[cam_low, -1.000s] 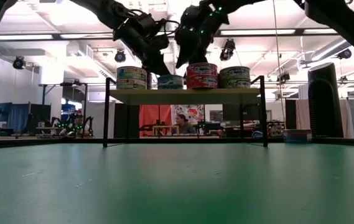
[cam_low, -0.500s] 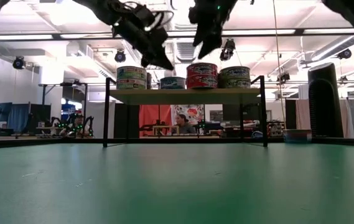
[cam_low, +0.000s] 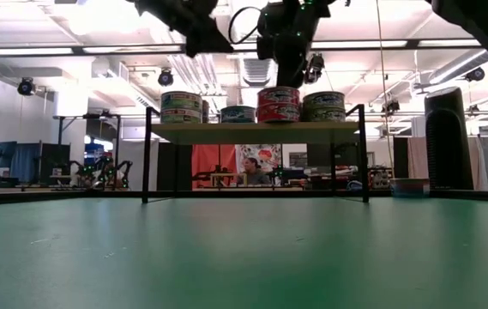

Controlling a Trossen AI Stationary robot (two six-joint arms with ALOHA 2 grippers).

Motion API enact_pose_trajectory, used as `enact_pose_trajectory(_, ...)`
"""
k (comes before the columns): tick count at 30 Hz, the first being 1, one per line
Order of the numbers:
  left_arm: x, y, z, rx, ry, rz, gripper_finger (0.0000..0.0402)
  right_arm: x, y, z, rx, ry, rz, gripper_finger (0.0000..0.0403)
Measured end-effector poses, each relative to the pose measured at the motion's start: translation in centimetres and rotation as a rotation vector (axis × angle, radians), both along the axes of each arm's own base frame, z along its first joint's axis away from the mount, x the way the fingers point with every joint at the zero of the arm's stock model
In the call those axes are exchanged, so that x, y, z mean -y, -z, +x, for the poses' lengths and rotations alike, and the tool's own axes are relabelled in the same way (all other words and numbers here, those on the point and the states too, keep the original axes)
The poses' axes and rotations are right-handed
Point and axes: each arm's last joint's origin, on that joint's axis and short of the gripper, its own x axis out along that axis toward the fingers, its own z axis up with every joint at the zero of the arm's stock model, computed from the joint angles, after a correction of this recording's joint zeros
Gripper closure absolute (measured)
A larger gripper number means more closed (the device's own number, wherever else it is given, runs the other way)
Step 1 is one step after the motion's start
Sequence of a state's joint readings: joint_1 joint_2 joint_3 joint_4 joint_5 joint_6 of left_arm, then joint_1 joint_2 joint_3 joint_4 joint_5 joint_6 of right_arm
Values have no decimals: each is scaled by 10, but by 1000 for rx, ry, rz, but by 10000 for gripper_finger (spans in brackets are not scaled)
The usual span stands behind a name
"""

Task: Stack canned seafood by type on shelf
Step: Put the blue pink tuna can on the shelf

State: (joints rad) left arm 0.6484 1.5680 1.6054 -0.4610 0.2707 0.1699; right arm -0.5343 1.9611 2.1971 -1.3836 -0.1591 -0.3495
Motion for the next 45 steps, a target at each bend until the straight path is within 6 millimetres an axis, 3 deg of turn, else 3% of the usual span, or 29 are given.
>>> enact_pose_trajectory(8,6,-8,-8,9,0,6,402,3,1,2,0,-121,-83,3)
enact_pose_trajectory(18,7,-6,-8,3,-9,-21,402,5,1,3,-10,-123,-127,3)
enact_pose_trajectory(22,16,-12,-9,7,-25,5,402,4,-8,1,-3,-74,-129,3)
enact_pose_trajectory(27,38,-29,-16,15,-55,111,402,-3,-45,-11,100,32,-167,3)
enact_pose_trajectory(35,79,-58,-33,99,-33,172,402,-17,-100,-57,217,325,-248,14)
enact_pose_trajectory(40,104,-71,-44,145,16,171,402,-37,-136,-90,385,503,-222,68)
enact_pose_trajectory(45,116,-69,-56,71,-35,188,402,-59,-154,-111,491,818,-324,151)
